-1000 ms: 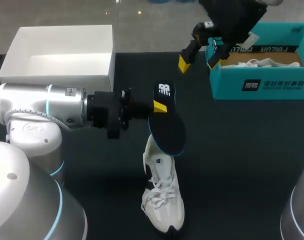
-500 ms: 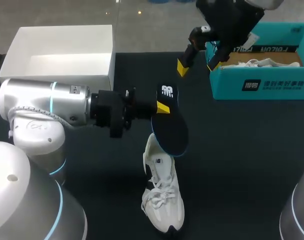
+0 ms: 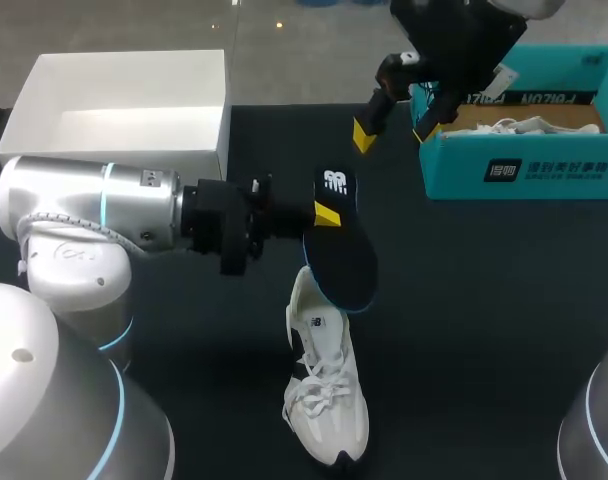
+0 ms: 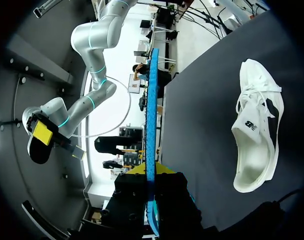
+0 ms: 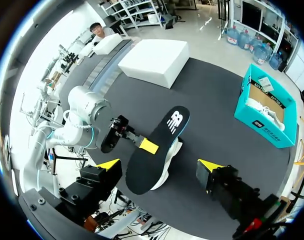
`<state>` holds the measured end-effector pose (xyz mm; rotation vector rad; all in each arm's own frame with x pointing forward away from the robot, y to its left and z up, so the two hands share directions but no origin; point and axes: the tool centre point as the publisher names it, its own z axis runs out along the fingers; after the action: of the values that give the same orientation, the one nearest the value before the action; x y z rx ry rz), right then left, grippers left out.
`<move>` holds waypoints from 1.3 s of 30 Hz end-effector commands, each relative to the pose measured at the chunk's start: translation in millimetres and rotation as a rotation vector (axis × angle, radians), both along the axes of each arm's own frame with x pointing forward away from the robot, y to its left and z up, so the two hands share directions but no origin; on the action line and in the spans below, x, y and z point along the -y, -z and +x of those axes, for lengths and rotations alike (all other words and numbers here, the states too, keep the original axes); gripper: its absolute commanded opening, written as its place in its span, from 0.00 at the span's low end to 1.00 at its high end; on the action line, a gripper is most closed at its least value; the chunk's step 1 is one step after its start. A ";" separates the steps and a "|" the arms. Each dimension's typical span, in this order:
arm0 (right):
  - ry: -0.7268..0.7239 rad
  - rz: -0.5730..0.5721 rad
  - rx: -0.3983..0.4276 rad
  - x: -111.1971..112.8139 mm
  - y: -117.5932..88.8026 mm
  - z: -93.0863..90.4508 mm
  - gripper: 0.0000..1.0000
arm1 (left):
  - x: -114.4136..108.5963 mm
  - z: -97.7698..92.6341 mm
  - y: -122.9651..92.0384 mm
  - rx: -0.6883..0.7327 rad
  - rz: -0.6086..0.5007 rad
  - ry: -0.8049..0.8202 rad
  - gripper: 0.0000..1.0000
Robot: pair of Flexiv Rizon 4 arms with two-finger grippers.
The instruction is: Take the shoe out of the shoebox, open the shoe tongue, remove and reinsert the insole, then place the shoe into the shoebox
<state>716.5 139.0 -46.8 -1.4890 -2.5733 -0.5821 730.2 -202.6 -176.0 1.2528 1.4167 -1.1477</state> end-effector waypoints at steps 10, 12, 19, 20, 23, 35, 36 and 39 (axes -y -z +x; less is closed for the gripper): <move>0.000 -0.002 -0.002 -0.8 0.1 1.2 1.00 | 1.4 0.3 -0.2 -0.079 0.060 0.032 0.00; 0.000 -0.002 -0.002 -0.8 0.1 1.2 1.00 | 1.9 0.3 0.5 -0.160 0.105 0.063 0.00; 0.000 -0.002 -0.002 -0.8 0.1 1.2 1.00 | -5.5 -3.3 -8.5 -0.336 0.089 0.106 0.00; 0.000 -0.002 -0.002 -0.8 0.1 1.2 1.00 | -7.3 -3.3 -10.9 -0.365 0.085 0.113 0.00; 0.000 -0.002 -0.002 -0.8 0.1 1.2 1.00 | -8.8 -1.7 -14.3 -0.442 0.093 0.126 0.00; 0.000 -0.002 -0.002 -0.8 0.1 1.2 1.00 | -17.1 -0.1 -17.8 -0.567 0.086 0.066 0.00; 0.000 -0.002 -0.002 -0.8 0.1 1.2 1.00 | -18.3 -0.2 -19.2 -0.569 0.074 0.056 0.00; 0.000 -0.002 -0.002 -0.8 0.1 1.2 1.00 | -21.4 -0.3 -22.6 -0.587 0.047 0.038 0.00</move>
<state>716.3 138.4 -46.5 -1.4873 -2.5731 -0.5830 736.7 -185.8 -154.6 1.0477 1.8618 -1.6131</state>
